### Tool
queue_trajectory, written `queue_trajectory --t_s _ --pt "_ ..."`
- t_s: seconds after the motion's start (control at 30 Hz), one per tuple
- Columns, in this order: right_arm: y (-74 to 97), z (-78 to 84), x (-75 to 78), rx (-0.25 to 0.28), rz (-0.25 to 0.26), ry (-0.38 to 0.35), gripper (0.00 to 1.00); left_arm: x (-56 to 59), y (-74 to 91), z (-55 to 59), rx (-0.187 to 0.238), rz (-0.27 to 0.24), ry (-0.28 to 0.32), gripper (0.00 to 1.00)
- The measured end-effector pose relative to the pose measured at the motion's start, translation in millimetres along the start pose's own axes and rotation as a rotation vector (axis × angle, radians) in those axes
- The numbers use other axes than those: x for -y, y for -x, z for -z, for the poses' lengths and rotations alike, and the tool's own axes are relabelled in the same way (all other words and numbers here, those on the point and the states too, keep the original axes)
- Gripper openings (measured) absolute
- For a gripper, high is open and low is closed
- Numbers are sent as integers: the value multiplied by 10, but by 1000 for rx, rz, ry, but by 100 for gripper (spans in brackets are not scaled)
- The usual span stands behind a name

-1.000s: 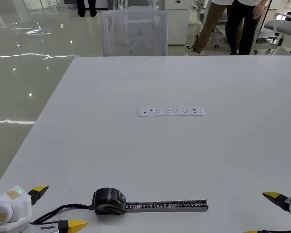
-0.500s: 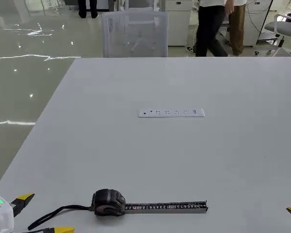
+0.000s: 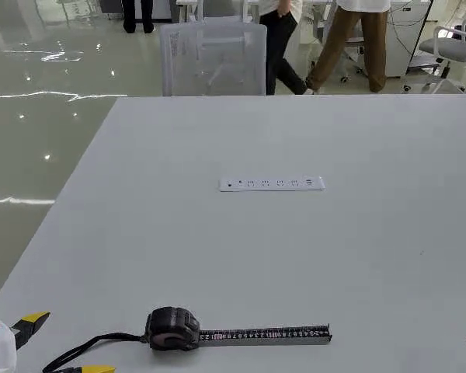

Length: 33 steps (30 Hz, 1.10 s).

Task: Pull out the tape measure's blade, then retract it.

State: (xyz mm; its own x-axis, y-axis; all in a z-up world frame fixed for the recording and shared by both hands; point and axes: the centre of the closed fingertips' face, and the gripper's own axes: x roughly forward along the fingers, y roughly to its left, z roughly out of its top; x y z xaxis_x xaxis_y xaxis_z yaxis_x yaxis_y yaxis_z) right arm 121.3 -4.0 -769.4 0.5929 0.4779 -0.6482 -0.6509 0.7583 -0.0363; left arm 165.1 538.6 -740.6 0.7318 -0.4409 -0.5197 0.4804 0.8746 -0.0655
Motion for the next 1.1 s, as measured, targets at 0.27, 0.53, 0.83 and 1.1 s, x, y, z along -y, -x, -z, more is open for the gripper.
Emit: queue_trajectory --t_s 0.27,0.53,0.83,1.1 --pt "-7 -10 2 4 1 -11 100 -22 31 10 -1 -15 7 100" --pt "-19 37 1 -7 -8 -7 100 -31 21 -5 2 -21 10 100" --pt "-9 45 3 -10 -7 -5 100 -26 3 18 -9 -20 16 100" --pt "-24 68 -18 -13 -13 -1 100 -14 5 38 -12 -19 17 100"
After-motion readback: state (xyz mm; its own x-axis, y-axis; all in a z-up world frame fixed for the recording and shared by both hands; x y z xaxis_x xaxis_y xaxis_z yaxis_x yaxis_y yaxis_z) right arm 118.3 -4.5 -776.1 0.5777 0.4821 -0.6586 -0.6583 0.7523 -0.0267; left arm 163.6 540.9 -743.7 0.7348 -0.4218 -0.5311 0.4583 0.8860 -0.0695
